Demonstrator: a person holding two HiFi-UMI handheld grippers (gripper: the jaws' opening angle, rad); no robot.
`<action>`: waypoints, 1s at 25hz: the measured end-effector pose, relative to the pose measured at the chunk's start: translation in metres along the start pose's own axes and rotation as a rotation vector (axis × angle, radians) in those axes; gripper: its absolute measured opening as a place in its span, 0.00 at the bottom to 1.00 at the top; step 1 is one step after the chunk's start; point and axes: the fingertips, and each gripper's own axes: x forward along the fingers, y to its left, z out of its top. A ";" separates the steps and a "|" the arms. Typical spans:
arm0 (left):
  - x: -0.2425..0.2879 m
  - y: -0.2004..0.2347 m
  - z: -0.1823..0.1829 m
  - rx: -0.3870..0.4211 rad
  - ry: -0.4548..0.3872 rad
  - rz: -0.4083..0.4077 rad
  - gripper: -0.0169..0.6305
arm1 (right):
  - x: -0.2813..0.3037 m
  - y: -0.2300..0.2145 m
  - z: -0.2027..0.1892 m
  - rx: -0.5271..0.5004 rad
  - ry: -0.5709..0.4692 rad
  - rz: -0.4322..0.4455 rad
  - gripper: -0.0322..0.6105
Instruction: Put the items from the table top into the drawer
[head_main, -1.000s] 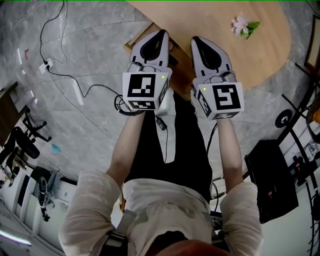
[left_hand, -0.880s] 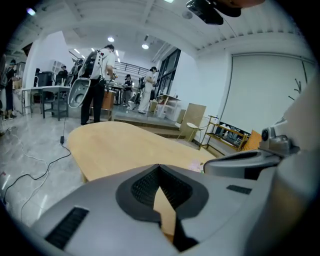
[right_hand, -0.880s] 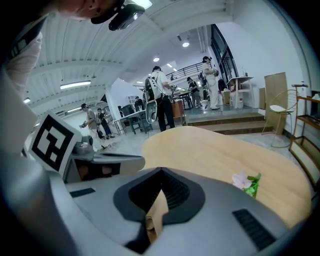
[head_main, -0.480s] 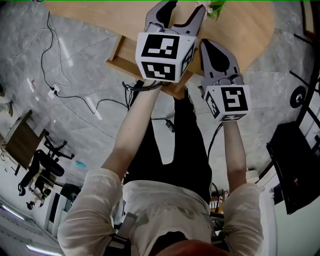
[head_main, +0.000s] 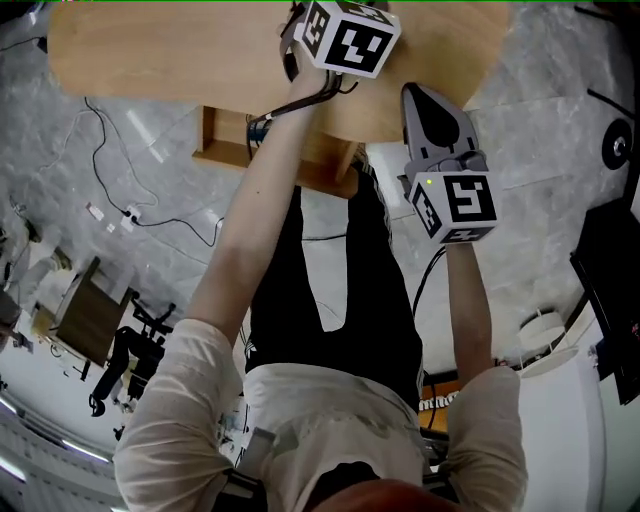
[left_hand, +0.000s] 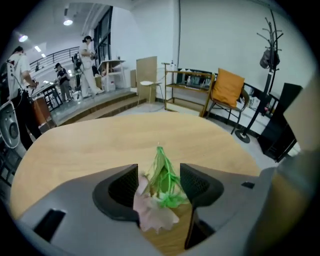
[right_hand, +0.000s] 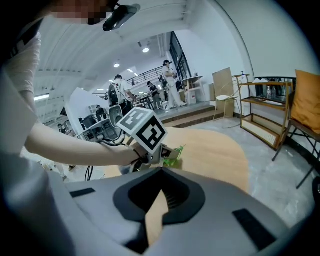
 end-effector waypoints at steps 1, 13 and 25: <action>0.007 -0.001 -0.006 0.015 0.030 0.000 0.43 | -0.002 -0.004 -0.002 0.006 0.002 -0.009 0.06; 0.006 -0.002 -0.006 0.038 0.048 0.005 0.10 | 0.002 -0.003 0.009 0.007 -0.031 -0.011 0.06; -0.129 0.033 0.013 -0.138 -0.296 0.075 0.10 | 0.002 0.029 0.034 -0.052 -0.035 0.045 0.06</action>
